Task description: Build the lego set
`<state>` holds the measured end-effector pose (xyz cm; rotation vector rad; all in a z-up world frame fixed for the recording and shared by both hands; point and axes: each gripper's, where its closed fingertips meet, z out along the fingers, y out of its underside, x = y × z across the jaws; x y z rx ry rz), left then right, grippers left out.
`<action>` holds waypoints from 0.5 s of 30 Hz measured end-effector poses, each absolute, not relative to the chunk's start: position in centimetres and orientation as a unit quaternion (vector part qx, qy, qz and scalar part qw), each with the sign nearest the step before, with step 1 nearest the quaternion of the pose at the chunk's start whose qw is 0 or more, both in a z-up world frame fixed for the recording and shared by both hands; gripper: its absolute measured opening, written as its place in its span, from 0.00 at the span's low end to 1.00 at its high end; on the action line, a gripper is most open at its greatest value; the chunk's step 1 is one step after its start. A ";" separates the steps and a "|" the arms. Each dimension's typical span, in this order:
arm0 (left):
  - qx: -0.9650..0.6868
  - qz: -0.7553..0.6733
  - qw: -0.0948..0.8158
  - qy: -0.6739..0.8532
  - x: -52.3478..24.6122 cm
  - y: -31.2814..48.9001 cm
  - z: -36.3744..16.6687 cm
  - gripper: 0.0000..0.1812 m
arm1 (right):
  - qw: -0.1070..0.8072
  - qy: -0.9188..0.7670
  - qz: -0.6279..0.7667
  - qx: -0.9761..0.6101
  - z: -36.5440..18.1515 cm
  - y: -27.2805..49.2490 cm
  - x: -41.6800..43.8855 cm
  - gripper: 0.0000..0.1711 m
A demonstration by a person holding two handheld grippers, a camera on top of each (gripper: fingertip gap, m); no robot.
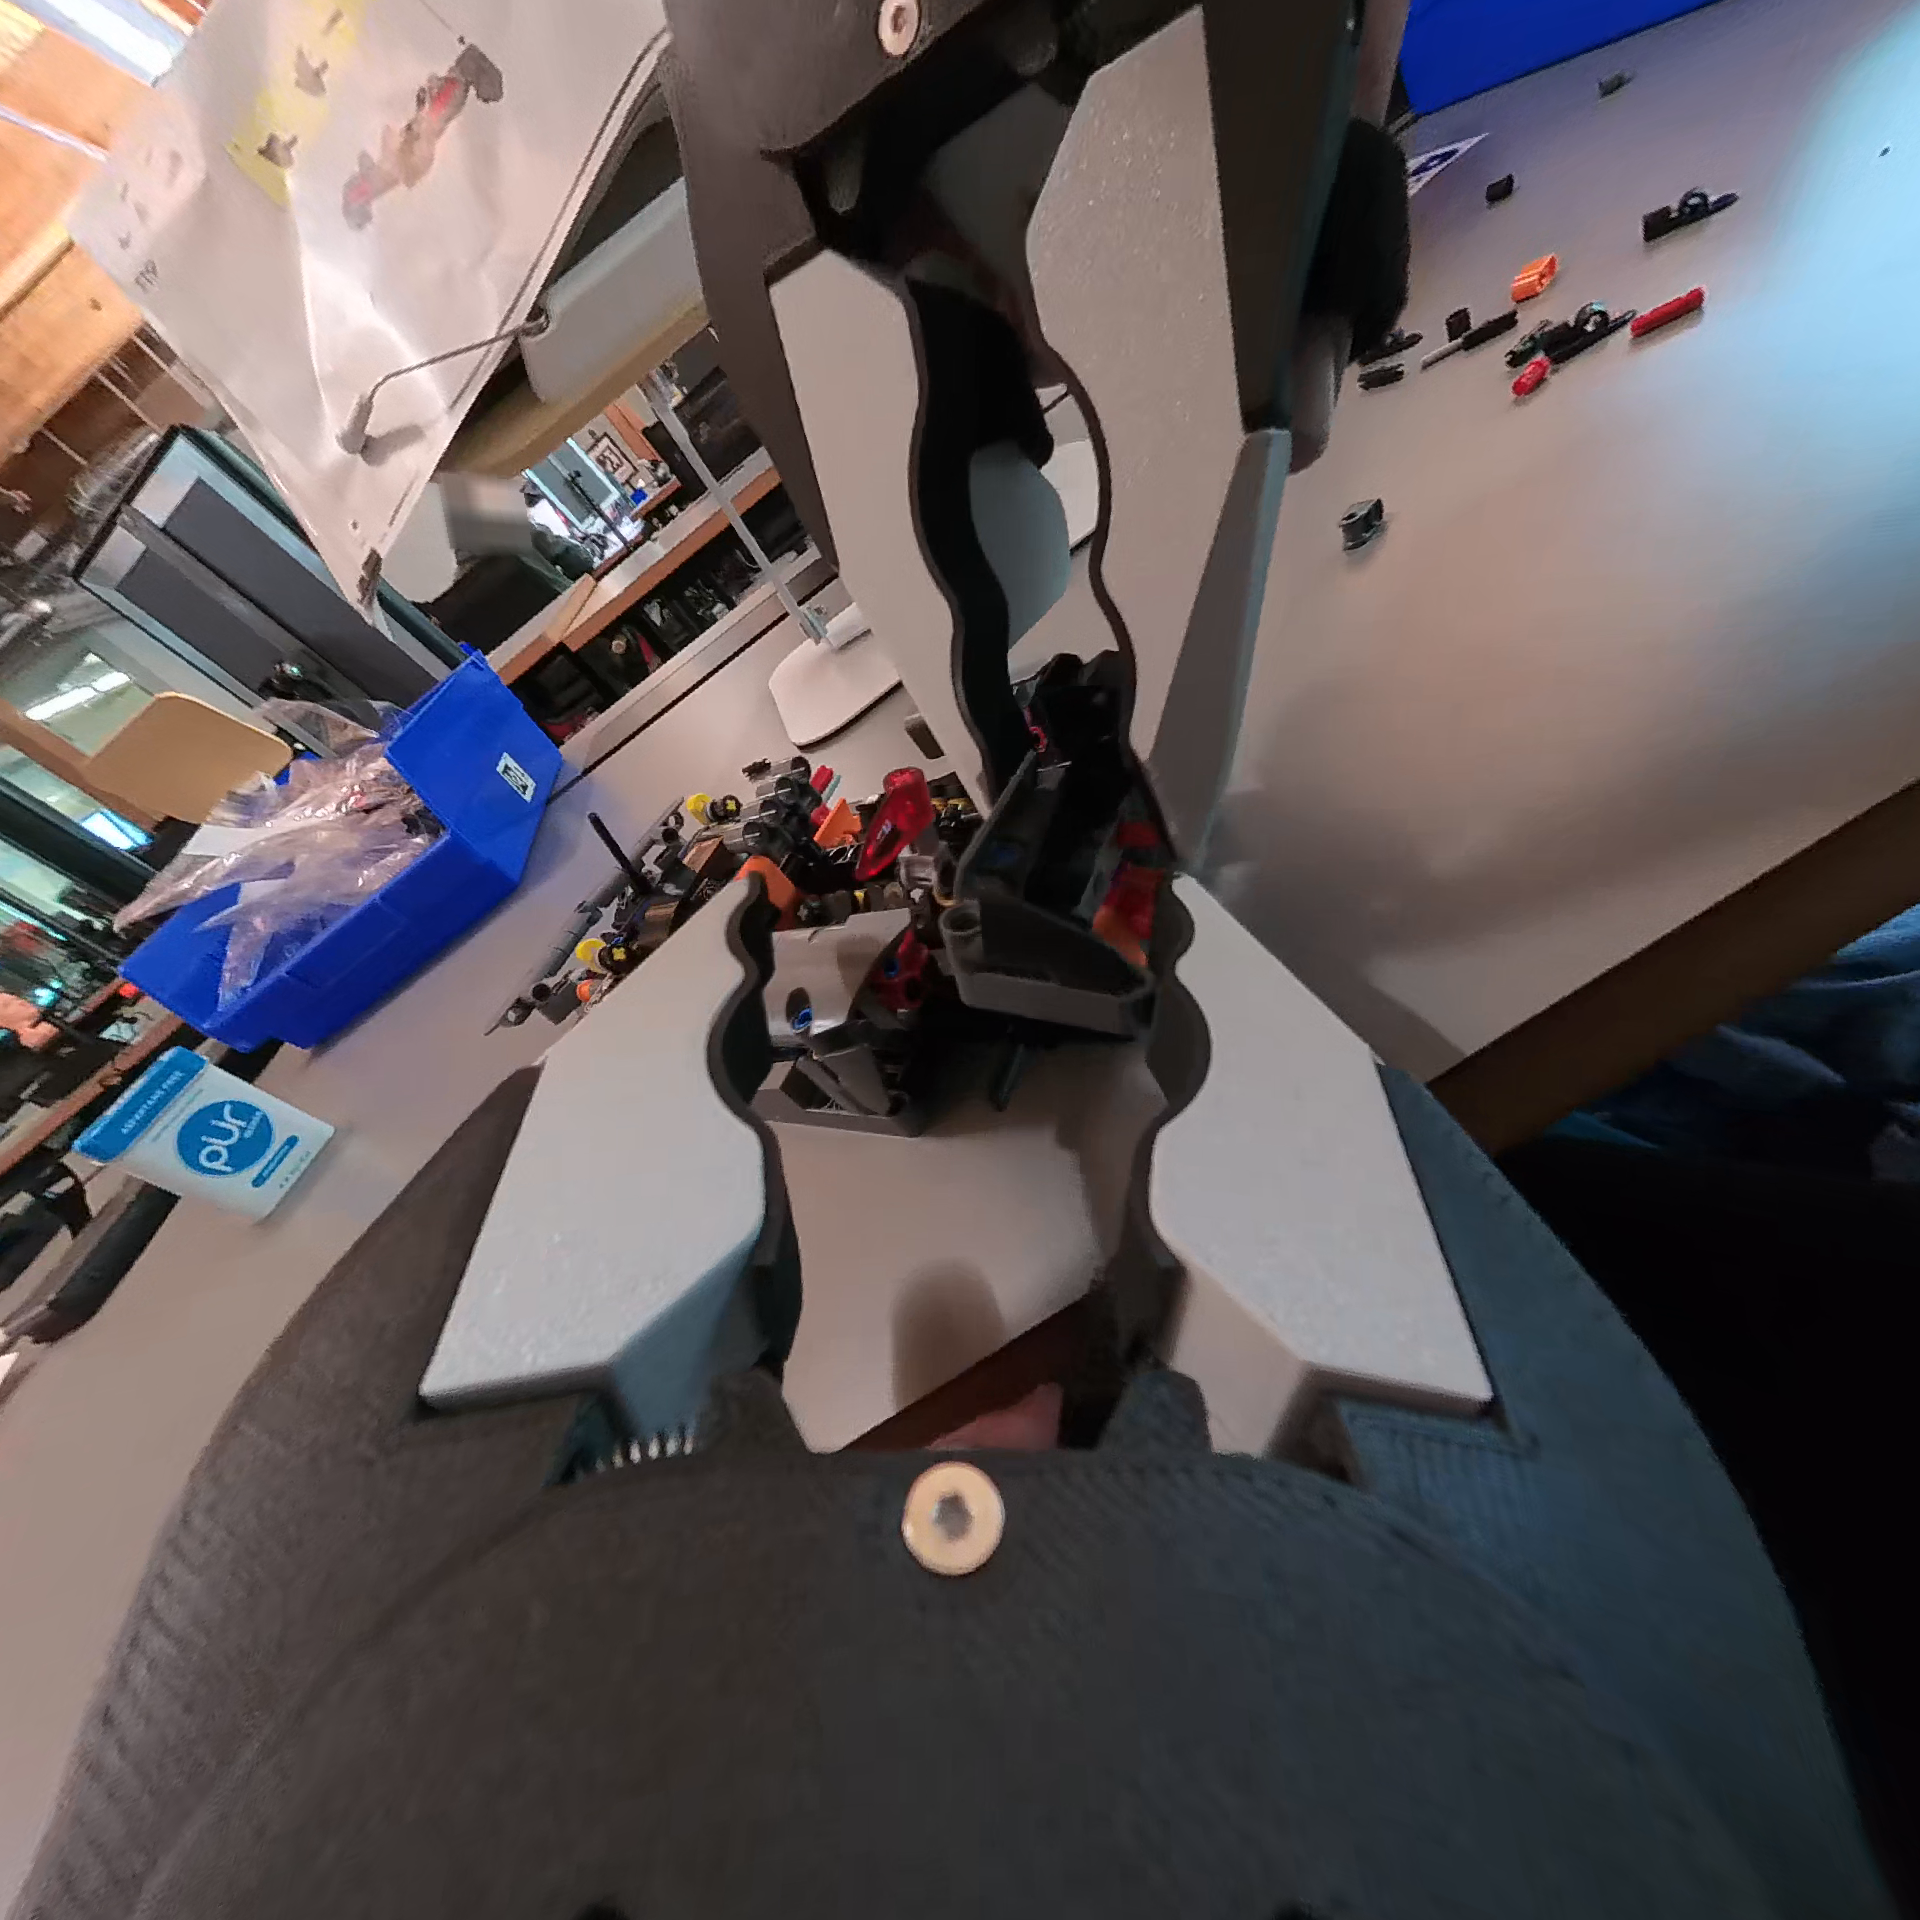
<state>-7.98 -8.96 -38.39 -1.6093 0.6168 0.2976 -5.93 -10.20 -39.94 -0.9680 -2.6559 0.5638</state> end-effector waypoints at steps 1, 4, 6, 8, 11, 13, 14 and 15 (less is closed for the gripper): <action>-0.704 0.133 0.643 0.271 -8.0 -9.0 -38.4 0.39 | 0.141 -0.914 0.189 -0.330 -39.9 -10.2 -6.0 0.13; -0.706 0.124 0.643 0.269 -8.0 -9.0 -38.5 0.38 | 0.169 -0.913 0.179 -0.325 -40.0 -10.3 -6.0 0.14; -0.707 0.122 0.641 0.271 -7.9 -9.0 -38.6 0.36 | 0.186 -0.912 0.173 -0.322 -40.1 -10.2 -6.1 0.14; -0.708 0.117 0.642 0.270 -7.9 -9.0 -38.6 0.36 | 0.191 -0.911 0.174 -0.323 -40.1 -10.3 -6.1 0.14; -0.707 0.117 0.642 0.273 -7.8 -9.1 -38.7 0.34 | 0.200 -0.909 0.175 -0.322 -40.1 -10.3 -6.1 0.14; -0.706 0.112 0.643 0.273 -7.7 -9.2 -38.7 0.34 | 0.208 -0.907 0.176 -0.321 -40.1 -10.4 -6.1 0.14; -0.706 0.110 0.643 0.274 -7.7 -9.2 -38.8 0.33 | 0.213 -0.907 0.175 -0.318 -40.1 -10.4 -6.1 0.14; -0.707 0.108 0.643 0.275 -7.7 -9.2 -38.8 0.33 | 0.217 -0.907 0.173 -0.315 -40.1 -10.4 -6.0 0.14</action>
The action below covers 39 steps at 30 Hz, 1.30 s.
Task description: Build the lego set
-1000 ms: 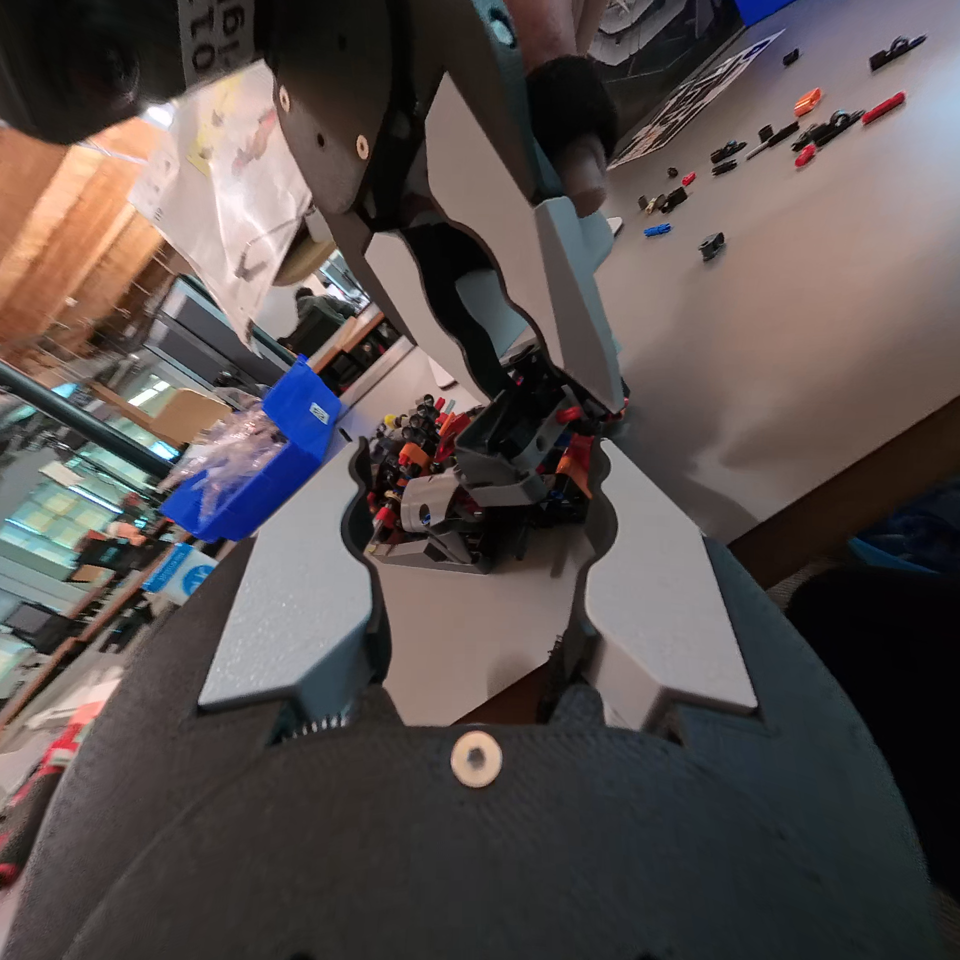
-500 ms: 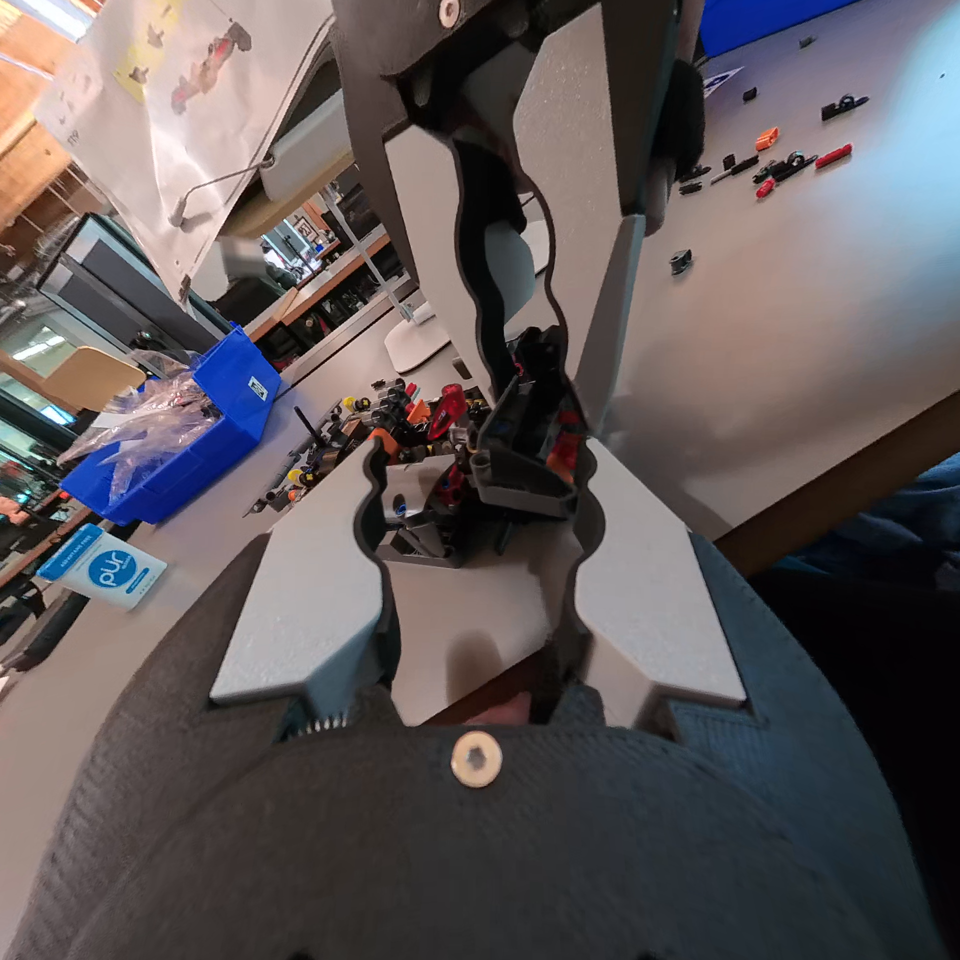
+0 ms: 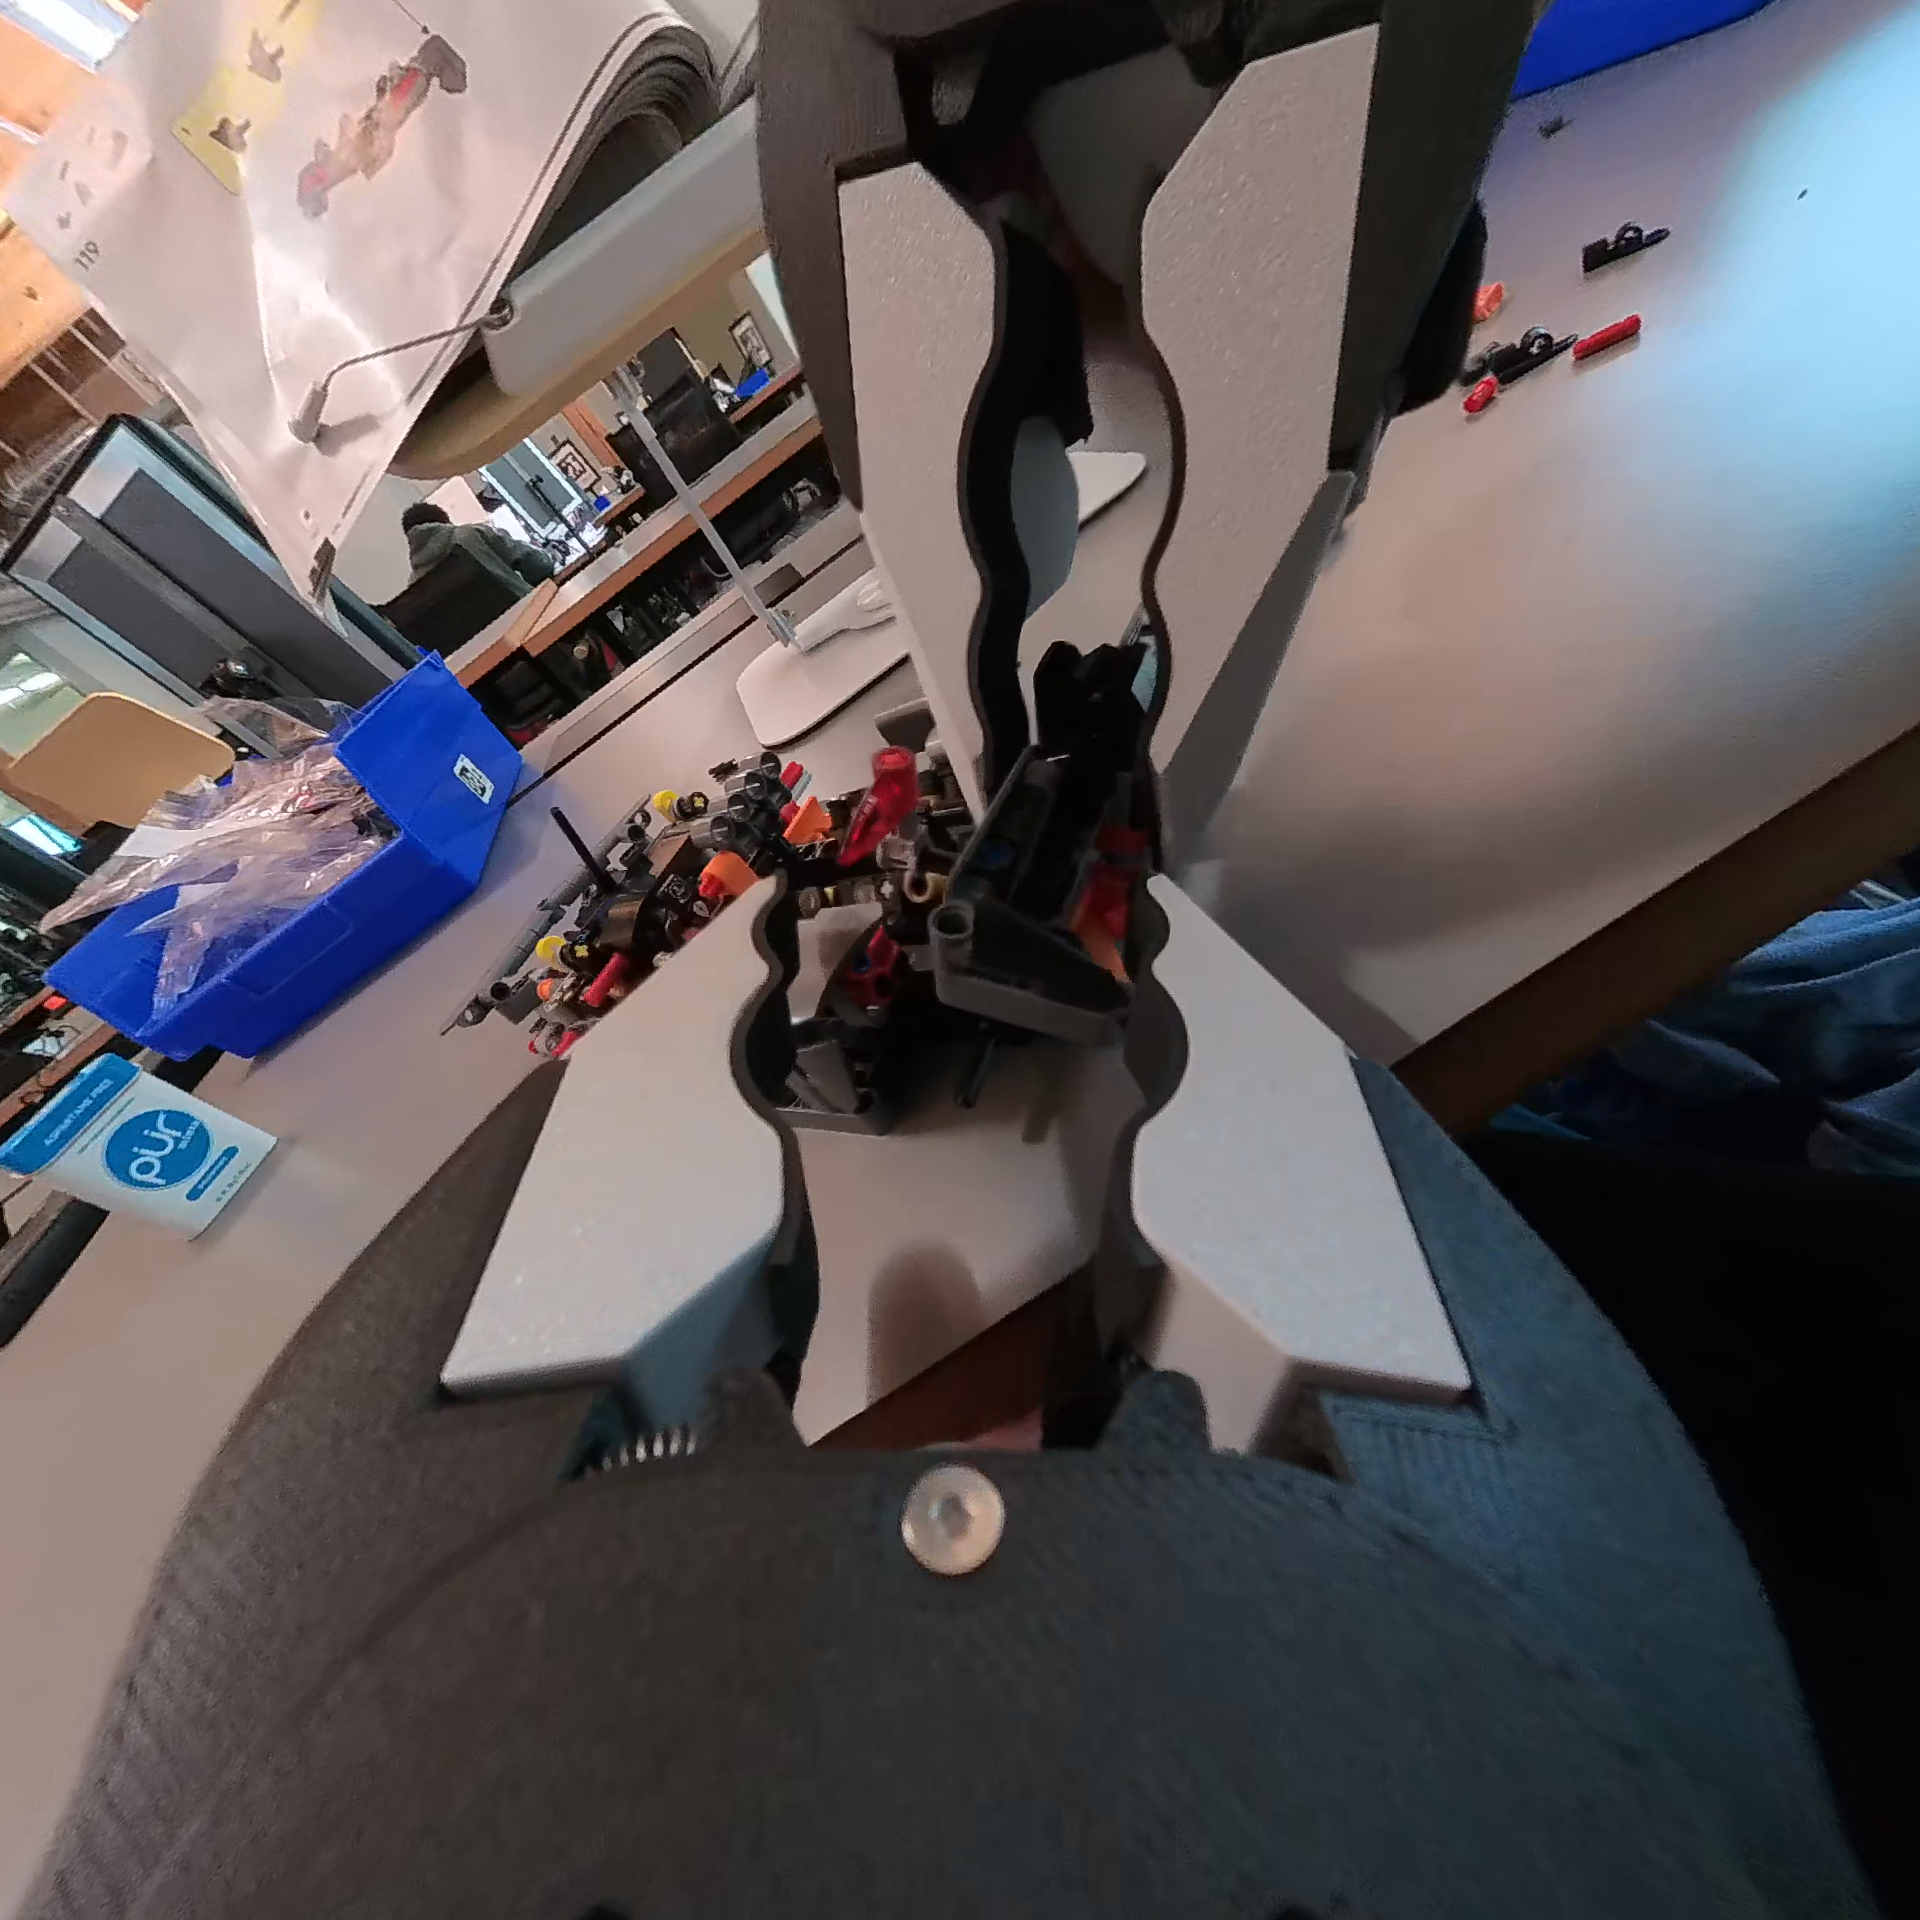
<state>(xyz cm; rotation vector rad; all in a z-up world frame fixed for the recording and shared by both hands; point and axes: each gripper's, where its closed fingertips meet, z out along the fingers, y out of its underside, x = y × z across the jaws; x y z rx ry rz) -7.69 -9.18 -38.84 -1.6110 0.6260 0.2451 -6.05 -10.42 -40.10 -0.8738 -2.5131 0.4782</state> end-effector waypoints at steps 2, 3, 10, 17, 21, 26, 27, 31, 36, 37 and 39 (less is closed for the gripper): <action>-0.707 0.106 0.642 0.277 -7.6 -9.2 -38.9 0.33 | 0.222 -0.908 0.167 -0.313 -40.2 -10.5 -6.0 0.14; -0.707 0.104 0.641 0.279 -7.5 -9.2 -39.0 0.33 | 0.225 -0.908 0.165 -0.312 -40.2 -10.5 -6.0 0.14; -0.708 0.097 0.637 0.291 -7.2 -9.3 -39.2 0.29 | 0.234 -0.908 0.164 -0.308 -40.2 -10.5 -5.9 0.14; -0.712 0.086 0.631 0.294 -7.1 -9.3 -39.4 0.27 | 0.226 -0.912 0.160 -0.304 -40.3 -10.5 -5.9 0.14; -0.713 0.075 0.634 0.291 -7.0 -9.3 -39.2 0.22 | 0.222 -0.914 0.158 -0.301 -40.6 -10.6 -5.9 0.14; -0.716 0.072 0.632 0.287 -6.9 -9.3 -39.2 0.20 | 0.220 -0.911 0.166 -0.307 -40.6 -10.5 -6.0 0.14; -0.716 0.070 0.635 0.282 -6.9 -9.2 -39.1 0.20 | 0.218 -0.912 0.162 -0.308 -40.5 -10.5 -6.0 0.14; -0.713 0.083 0.643 0.266 -7.7 -9.0 -38.6 0.24 | 0.231 -0.902 0.182 -0.316 -39.1 -10.5 -6.4 0.15; -0.708 0.112 0.643 0.270 -8.2 -9.4 -38.6 0.28 | 0.238 -0.892 0.192 -0.333 -38.2 -10.3 -6.0 0.19; -0.708 0.116 0.641 0.272 -8.3 -9.5 -38.6 0.29 | 0.243 -0.888 0.194 -0.338 -37.9 -10.1 -5.8 0.19; -0.715 0.118 0.630 0.281 -8.3 -9.9 -39.0 0.30 | 0.249 -0.878 0.203 -0.356 -37.6 -10.0 -5.4 0.20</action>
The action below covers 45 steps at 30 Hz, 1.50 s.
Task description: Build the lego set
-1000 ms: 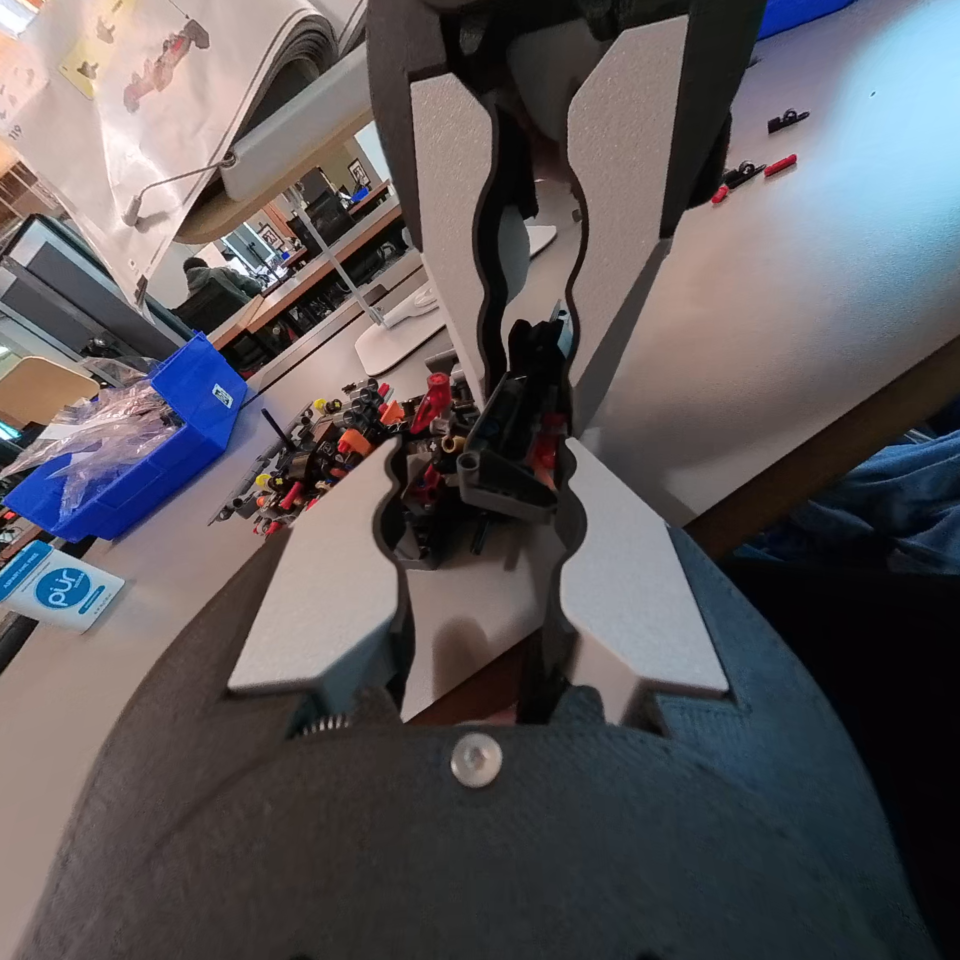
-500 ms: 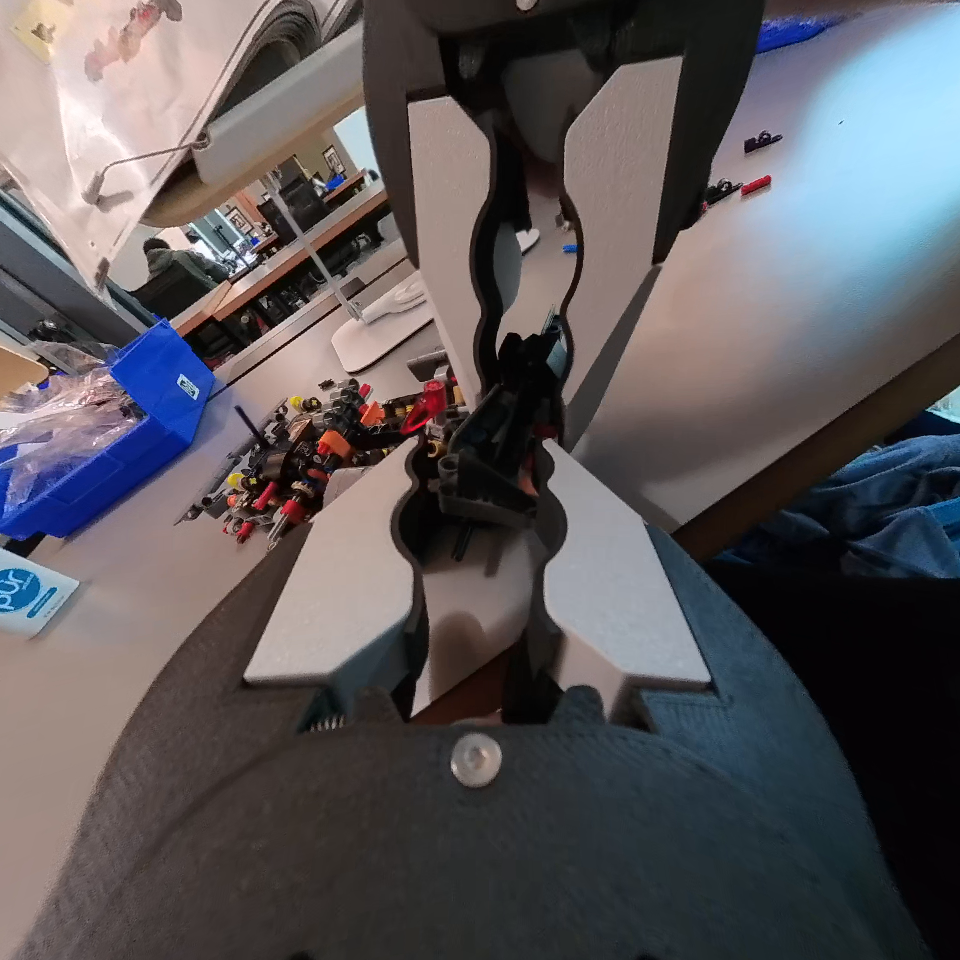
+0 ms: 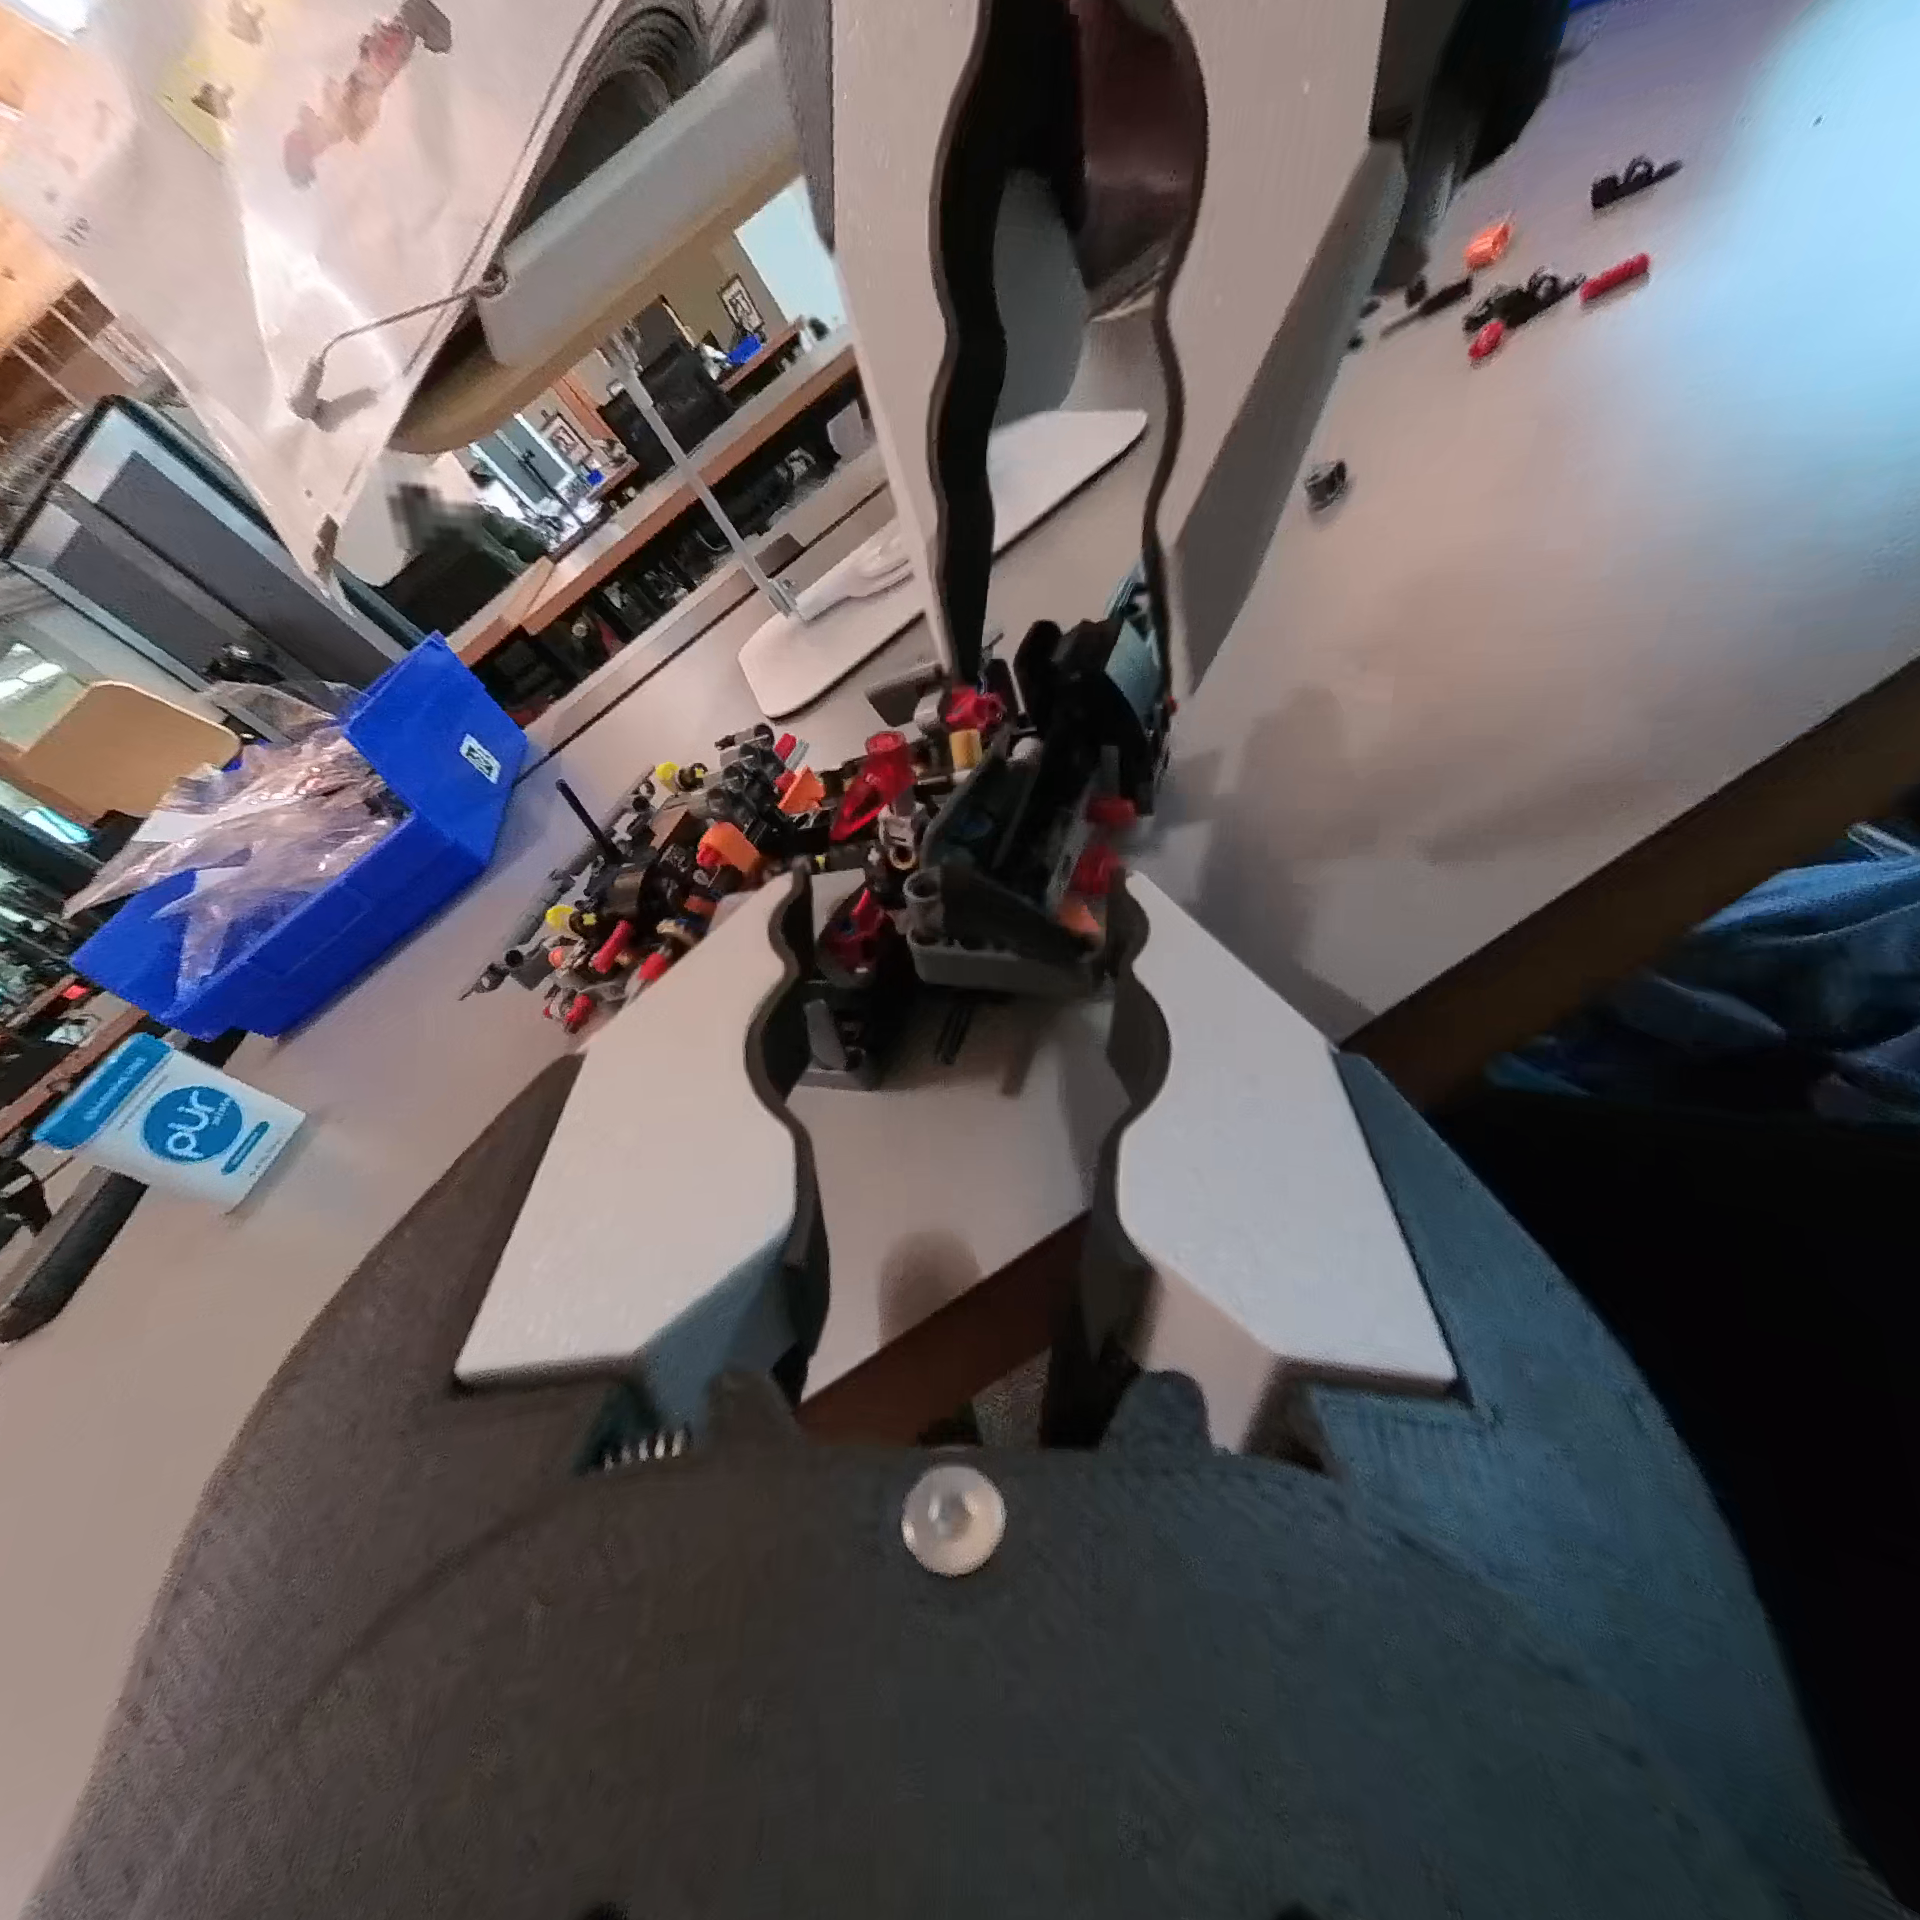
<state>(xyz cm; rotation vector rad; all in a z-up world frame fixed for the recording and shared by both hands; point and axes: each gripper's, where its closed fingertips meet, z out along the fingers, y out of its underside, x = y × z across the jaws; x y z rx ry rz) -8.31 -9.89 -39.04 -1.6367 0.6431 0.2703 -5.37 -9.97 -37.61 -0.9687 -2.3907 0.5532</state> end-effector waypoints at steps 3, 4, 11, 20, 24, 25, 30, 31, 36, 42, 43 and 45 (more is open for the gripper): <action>-0.705 0.132 0.639 0.278 -8.4 -10.9 -38.6 0.27 | 0.266 -0.862 0.191 -0.387 -37.7 -8.7 -4.6 0.22; -0.698 0.135 0.646 0.277 -8.3 -11.3 -38.2 0.26 | 0.271 -0.855 0.194 -0.397 -37.8 -8.5 -4.3 0.22; -0.682 0.163 0.653 0.286 -7.6 -12.2 -36.8 0.19 | 0.283 -0.833 0.199 -0.432 -39.5 -7.4 -3.7 0.18; -0.709 0.180 0.629 0.263 -7.9 -11.8 -38.1 0.10 | 0.300 -0.814 0.225 -0.444 -39.5 -7.2 -3.5 0.05; -0.705 0.191 0.634 0.255 -8.4 -12.3 -37.6 0.18 | 0.317 -0.801 0.235 -0.450 -38.9 -6.9 -3.5 0.10; -0.697 0.189 0.643 0.253 -8.5 -12.8 -37.0 0.21 | 0.329 -0.791 0.243 -0.455 -38.3 -6.6 -3.4 0.13; -0.715 0.185 0.637 0.220 -12.7 -16.1 -35.6 0.24 | 0.366 -0.747 0.277 -0.481 -36.2 -4.5 -1.8 0.20; -0.720 0.186 0.634 0.211 -13.7 -16.7 -35.6 0.23 | 0.372 -0.742 0.283 -0.480 -35.7 -4.4 -1.4 0.20; -0.743 0.201 0.612 0.181 -17.3 -18.9 -36.8 0.19 | 0.397 -0.723 0.284 -0.488 -35.9 -3.5 -1.0 0.21; -0.763 0.223 0.585 0.163 -19.7 -21.4 -38.6 0.14 | 0.445 -0.692 0.284 -0.493 -35.7 -1.7 -1.8 0.21; -0.765 0.224 0.582 0.157 -20.3 -21.8 -38.6 0.14 | 0.450 -0.698 0.295 -0.473 -34.9 -3.1 -1.5 0.20; -0.766 0.231 0.583 0.143 -21.5 -22.9 -37.5 0.14 | 0.435 -0.723 0.337 -0.418 -32.6 -8.0 -1.3 0.14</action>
